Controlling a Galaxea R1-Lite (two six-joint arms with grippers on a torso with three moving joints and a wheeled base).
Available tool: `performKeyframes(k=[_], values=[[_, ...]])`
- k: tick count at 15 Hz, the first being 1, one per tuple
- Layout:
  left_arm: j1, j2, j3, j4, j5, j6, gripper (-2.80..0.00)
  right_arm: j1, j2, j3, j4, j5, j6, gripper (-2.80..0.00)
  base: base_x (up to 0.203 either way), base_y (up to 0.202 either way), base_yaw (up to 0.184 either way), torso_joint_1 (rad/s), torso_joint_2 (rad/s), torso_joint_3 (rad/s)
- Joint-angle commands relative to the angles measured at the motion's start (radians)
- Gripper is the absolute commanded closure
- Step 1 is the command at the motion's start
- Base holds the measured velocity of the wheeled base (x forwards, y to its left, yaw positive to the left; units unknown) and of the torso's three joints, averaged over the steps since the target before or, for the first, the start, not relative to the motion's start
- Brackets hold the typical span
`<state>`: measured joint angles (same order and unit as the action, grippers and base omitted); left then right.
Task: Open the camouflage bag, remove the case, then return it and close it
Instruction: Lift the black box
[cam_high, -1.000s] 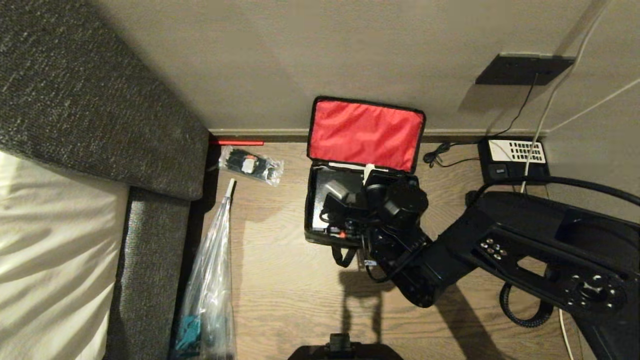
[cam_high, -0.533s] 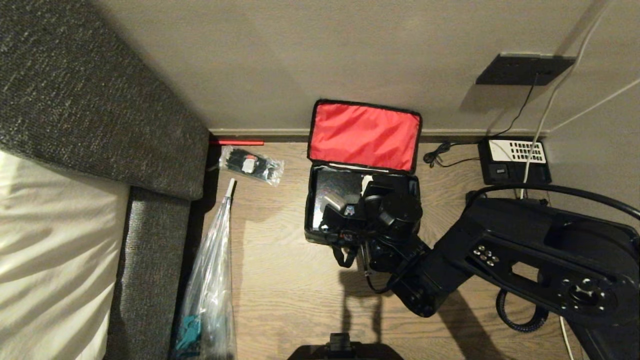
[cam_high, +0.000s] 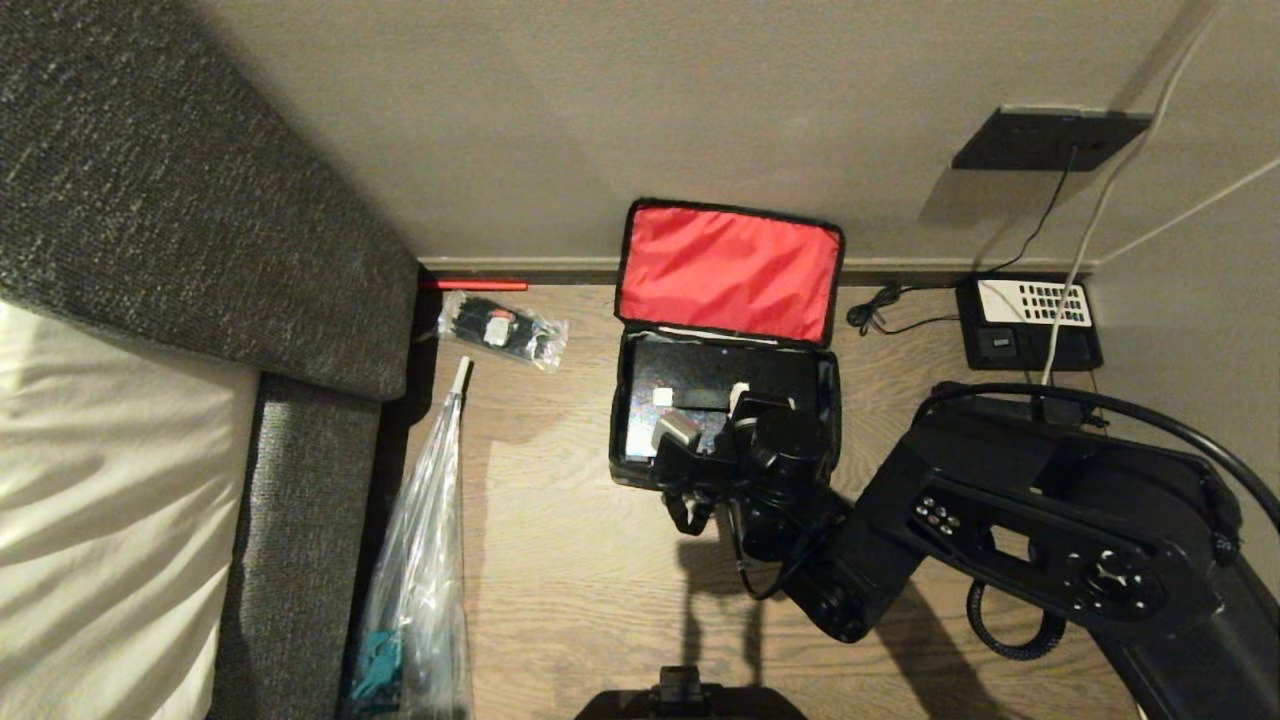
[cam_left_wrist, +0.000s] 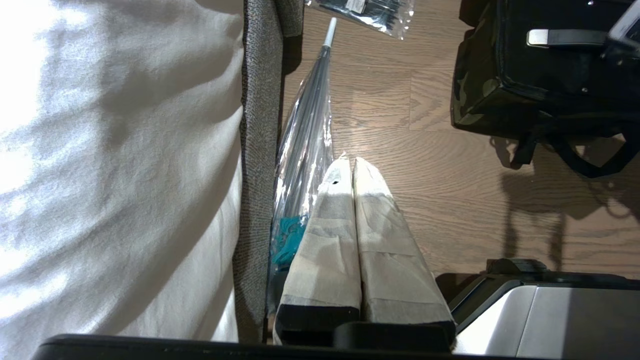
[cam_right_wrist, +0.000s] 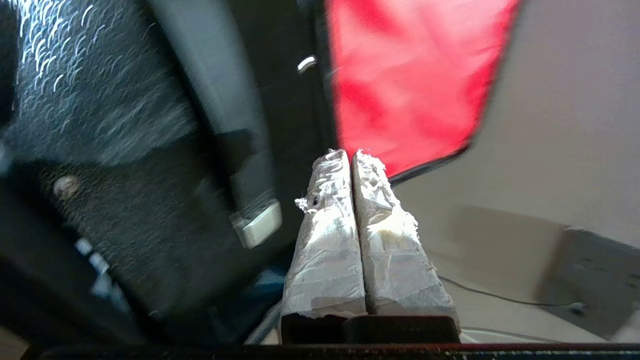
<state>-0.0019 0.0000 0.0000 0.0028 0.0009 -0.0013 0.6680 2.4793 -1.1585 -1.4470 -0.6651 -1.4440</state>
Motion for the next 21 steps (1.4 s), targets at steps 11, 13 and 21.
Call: performKeyframes(k=[11, 13, 21], values=[[0.0, 0.0, 0.0, 0.0, 0.001, 0.0, 0.0, -0.033, 0.069, -0.087, 0.05, 0.0, -0.079, 0.0, 0.0, 0.0, 0.0, 0.0, 0.0, 0.0], [0.0, 0.0, 0.0, 0.0, 0.001, 0.0, 0.0, -0.032, 0.079, -0.124, 0.08, 0.001, -0.075, 0.0, 0.0, 0.0, 0.0, 0.0, 0.0, 0.0], [0.0, 0.0, 0.0, 0.0, 0.001, 0.0, 0.0, -0.012, 0.063, -0.108, 0.09, -0.018, -0.124, 0.0, 0.0, 0.0, 0.0, 0.0, 0.0, 0.0]])
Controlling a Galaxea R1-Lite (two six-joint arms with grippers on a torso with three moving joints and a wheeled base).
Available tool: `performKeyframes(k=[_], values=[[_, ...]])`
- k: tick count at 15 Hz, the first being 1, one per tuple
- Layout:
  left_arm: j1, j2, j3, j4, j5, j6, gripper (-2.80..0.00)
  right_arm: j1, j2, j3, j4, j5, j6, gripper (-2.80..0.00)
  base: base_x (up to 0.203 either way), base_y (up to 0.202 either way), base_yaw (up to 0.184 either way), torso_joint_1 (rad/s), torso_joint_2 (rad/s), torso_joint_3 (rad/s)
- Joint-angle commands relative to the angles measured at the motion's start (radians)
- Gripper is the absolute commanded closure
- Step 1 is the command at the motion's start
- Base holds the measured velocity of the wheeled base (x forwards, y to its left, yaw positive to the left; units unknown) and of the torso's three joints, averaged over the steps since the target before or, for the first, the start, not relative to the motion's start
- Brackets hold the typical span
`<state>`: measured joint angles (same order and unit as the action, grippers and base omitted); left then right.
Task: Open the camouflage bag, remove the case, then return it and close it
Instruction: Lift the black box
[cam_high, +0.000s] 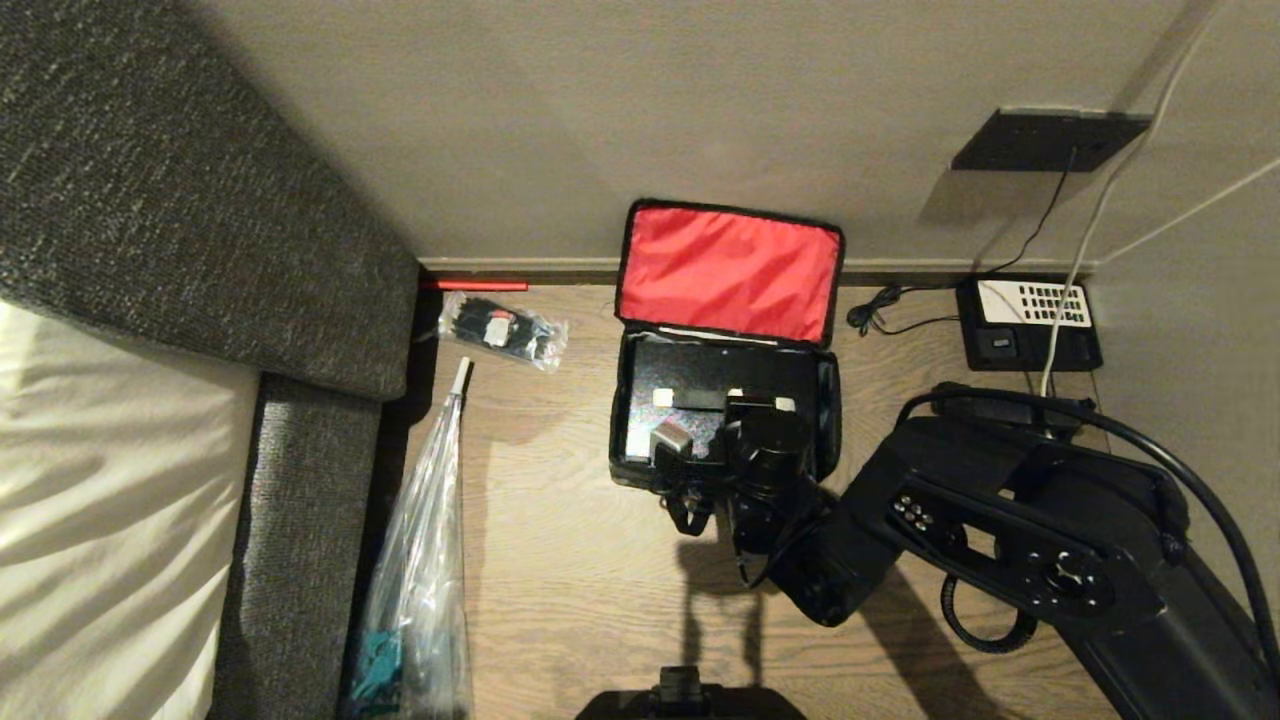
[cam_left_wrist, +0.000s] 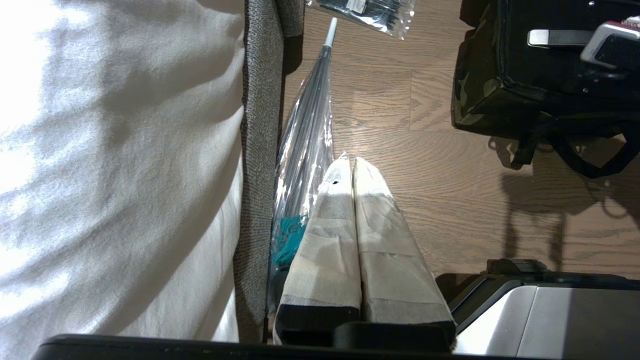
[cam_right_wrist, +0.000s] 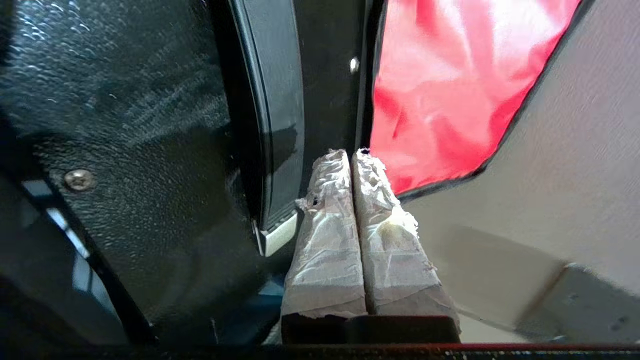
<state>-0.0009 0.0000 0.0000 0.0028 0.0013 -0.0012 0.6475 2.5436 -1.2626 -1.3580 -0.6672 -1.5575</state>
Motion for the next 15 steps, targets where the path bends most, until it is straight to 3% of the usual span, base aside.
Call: performKeyframes(k=[1, 3, 6, 9, 13, 14, 15], values=[[-0.001, 0.0, 0.0, 0.0, 0.0, 0.0, 0.0, 0.009, -0.002, -0.006, 0.019, -0.043, -0.005, 0.0, 0.0, 0.0, 0.0, 0.0, 0.0, 0.0], [-0.001, 0.0, 0.0, 0.0, 0.0, 0.0, 0.0, 0.009, -0.01, -0.008, 0.036, -0.073, -0.024, 0.0, 0.0, 0.0, 0.0, 0.0, 0.0, 0.0], [-0.001, 0.0, 0.0, 0.0, 0.0, 0.001, 0.0, 0.012, -0.014, -0.006, 0.066, -0.221, -0.035, 0.0, 0.0, 0.0, 0.0, 0.0, 0.0, 0.0], [-0.001, 0.0, 0.0, 0.0, 0.0, 0.0, 0.0, 0.018, -0.014, -0.006, 0.089, -0.279, -0.026, 0.0, 0.0, 0.0, 0.0, 0.0, 0.0, 0.0], [-0.001, 0.0, 0.0, 0.0, 0.0, 0.0, 0.0, 0.018, -0.015, -0.01, 0.087, -0.286, -0.024, 0.0, 0.0, 0.0, 0.0, 0.0, 0.0, 0.0], [-0.001, 0.0, 0.0, 0.0, 0.0, 0.0, 0.0, 0.018, -0.016, -0.012, 0.091, -0.285, -0.021, -2.8, 0.0, 0.0, 0.0, 0.0, 0.0, 0.0], [-0.001, 0.0, 0.0, 0.0, 0.0, 0.0, 0.0, 0.02, -0.014, -0.006, 0.094, -0.286, -0.012, -2.8, 0.0, 0.0, 0.0, 0.0, 0.0, 0.0]])
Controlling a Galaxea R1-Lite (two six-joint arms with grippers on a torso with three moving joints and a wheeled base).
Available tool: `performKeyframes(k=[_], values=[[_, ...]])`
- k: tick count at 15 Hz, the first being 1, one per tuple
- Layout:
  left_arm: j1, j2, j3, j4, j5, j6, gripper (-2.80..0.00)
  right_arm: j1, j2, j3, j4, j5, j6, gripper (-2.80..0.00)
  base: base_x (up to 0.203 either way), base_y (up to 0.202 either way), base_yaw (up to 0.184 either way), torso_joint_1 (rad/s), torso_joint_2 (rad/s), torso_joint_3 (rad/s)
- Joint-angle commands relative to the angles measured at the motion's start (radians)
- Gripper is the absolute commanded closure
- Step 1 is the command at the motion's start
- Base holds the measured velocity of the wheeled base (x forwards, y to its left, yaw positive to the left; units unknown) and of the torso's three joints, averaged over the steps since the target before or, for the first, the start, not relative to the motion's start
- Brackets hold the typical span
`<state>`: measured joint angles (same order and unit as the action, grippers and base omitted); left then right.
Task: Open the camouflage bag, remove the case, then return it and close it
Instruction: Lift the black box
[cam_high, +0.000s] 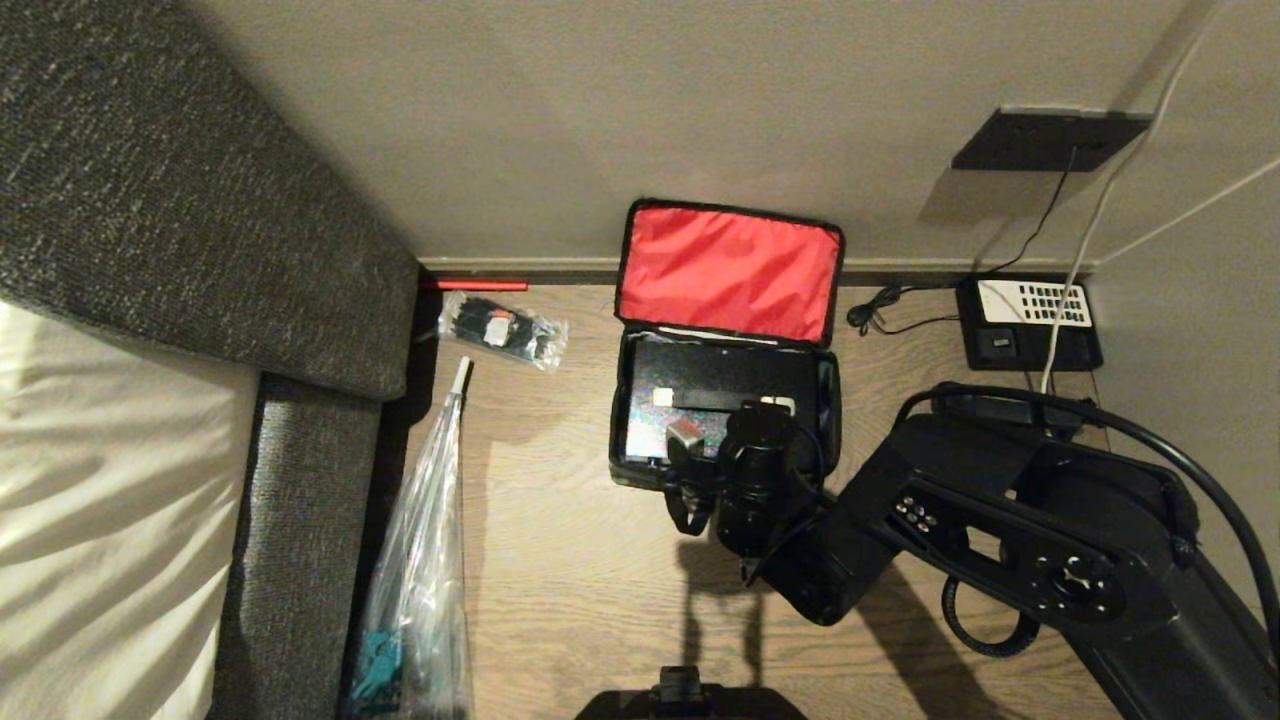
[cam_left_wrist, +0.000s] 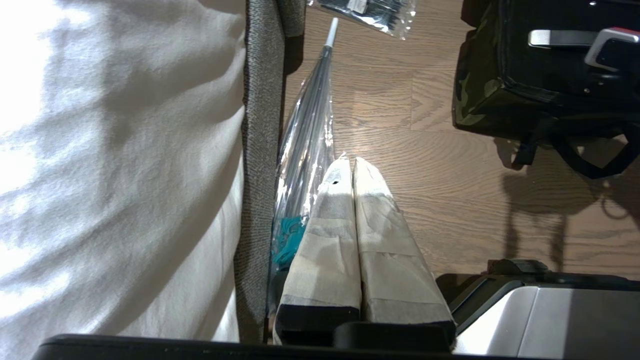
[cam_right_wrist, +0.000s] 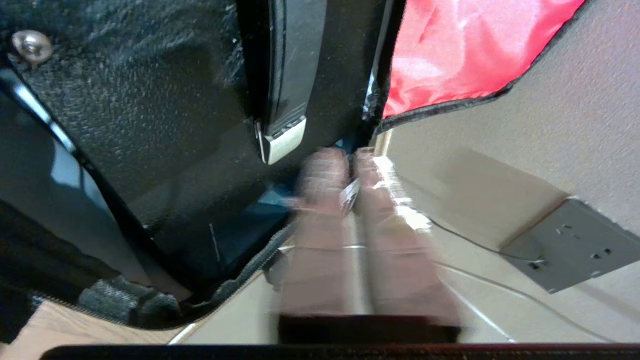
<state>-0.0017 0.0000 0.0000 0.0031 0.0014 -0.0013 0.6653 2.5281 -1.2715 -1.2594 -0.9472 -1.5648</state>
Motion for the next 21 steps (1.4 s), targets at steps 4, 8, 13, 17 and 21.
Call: performKeyframes(k=[4, 8, 13, 17, 21], values=[[0.0, 0.0, 0.0, 0.0, 0.0, 0.0, 0.0, 0.02, 0.016, -0.027, -0.003, -0.005, 0.054, -2.8, 0.0, 0.0, 0.0, 0.0, 0.0, 0.0], [0.0, 0.0, 0.0, 0.0, 0.001, 0.0, 0.0, 0.02, 0.069, -0.103, -0.006, -0.002, 0.127, -2.8, 0.0, 0.0, 0.0, 0.0, 0.0, 0.0], [0.0, 0.0, 0.0, 0.0, 0.0, 0.0, 0.0, 0.001, 0.135, -0.17, -0.012, 0.043, 0.169, -2.8, 0.0, 0.0, 0.0, 0.0, 0.0, 0.0], [0.0, 0.0, 0.0, 0.0, 0.0, 0.0, 0.0, -0.031, 0.174, -0.222, -0.018, 0.134, 0.171, -2.8, 0.0, 0.0, 0.0, 0.0, 0.0, 0.0], [0.0, 0.0, 0.0, 0.0, 0.0, 0.0, 0.0, -0.048, 0.189, -0.266, -0.048, 0.155, 0.156, -2.8, 0.0, 0.0, 0.0, 0.0, 0.0, 0.0]])
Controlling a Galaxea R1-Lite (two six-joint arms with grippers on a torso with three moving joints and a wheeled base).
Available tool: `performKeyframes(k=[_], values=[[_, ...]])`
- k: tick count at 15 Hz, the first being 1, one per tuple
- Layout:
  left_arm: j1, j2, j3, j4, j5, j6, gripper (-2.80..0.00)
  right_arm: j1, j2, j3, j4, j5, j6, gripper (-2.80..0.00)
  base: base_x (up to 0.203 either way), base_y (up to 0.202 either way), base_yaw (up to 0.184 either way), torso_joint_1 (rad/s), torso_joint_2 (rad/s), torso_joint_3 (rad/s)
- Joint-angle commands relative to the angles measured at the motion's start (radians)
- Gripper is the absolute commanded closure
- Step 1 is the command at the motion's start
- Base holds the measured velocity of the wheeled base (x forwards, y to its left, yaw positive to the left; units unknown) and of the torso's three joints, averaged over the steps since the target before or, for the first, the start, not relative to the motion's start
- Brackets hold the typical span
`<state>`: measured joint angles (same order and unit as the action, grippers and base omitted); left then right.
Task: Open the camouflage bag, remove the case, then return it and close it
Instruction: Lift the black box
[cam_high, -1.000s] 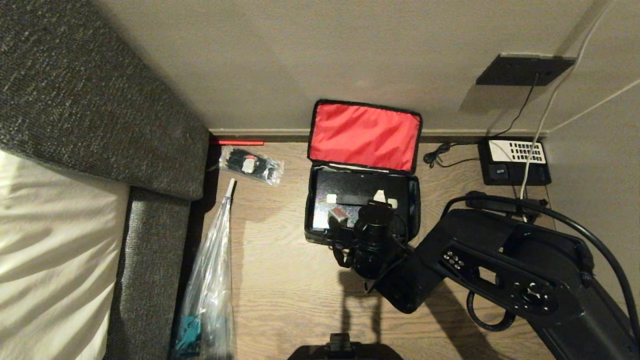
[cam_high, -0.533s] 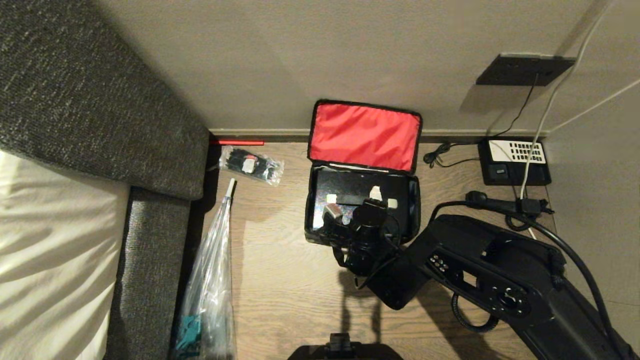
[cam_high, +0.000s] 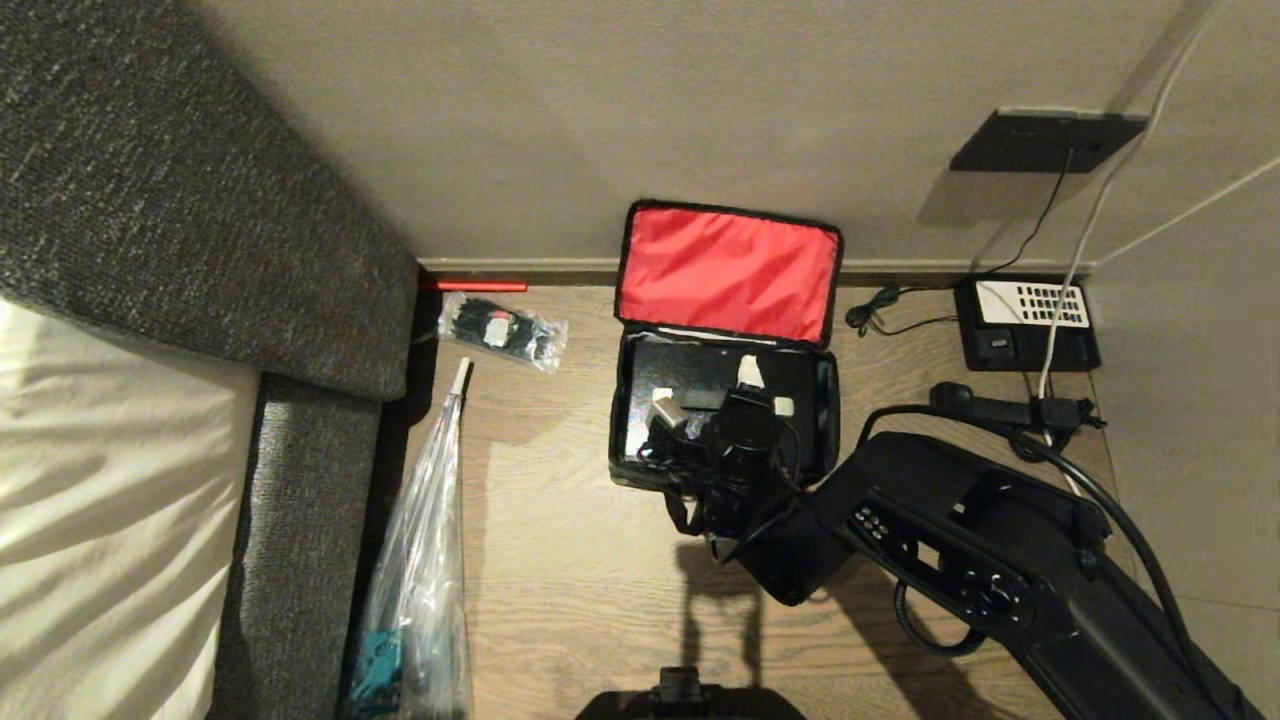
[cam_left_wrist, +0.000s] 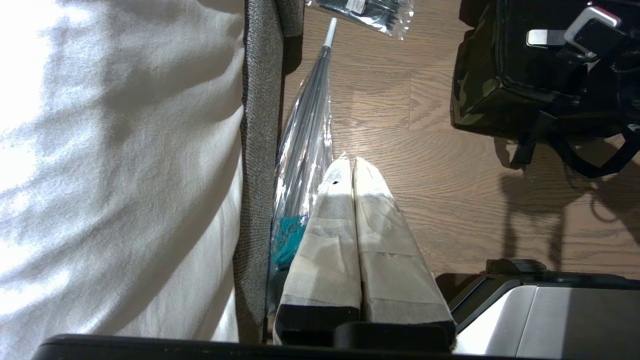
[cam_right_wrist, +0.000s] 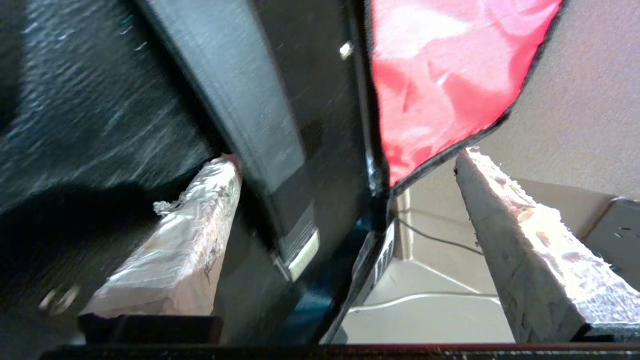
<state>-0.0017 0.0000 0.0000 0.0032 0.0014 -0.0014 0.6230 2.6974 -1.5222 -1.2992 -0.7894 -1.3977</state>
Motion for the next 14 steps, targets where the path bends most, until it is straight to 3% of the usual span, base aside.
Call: performKeyframes(k=[1, 8, 14], values=[[0.0, 0.0, 0.0, 0.0, 0.0, 0.0, 0.0, -0.012, 0.027, -0.037, -0.008, 0.003, -0.029, -2.8, 0.0, 0.0, 0.0, 0.0, 0.0, 0.0], [0.0, 0.0, 0.0, 0.0, 0.0, 0.0, 0.0, -0.08, 0.071, -0.056, -0.029, 0.1, -0.117, -2.8, 0.0, 0.0, 0.0, 0.0, 0.0, 0.0], [0.0, 0.0, 0.0, 0.0, 0.0, 0.001, 0.0, -0.086, 0.096, -0.078, -0.026, 0.102, -0.118, -2.8, 0.0, 0.0, 0.0, 0.0, 0.0, 0.0]])
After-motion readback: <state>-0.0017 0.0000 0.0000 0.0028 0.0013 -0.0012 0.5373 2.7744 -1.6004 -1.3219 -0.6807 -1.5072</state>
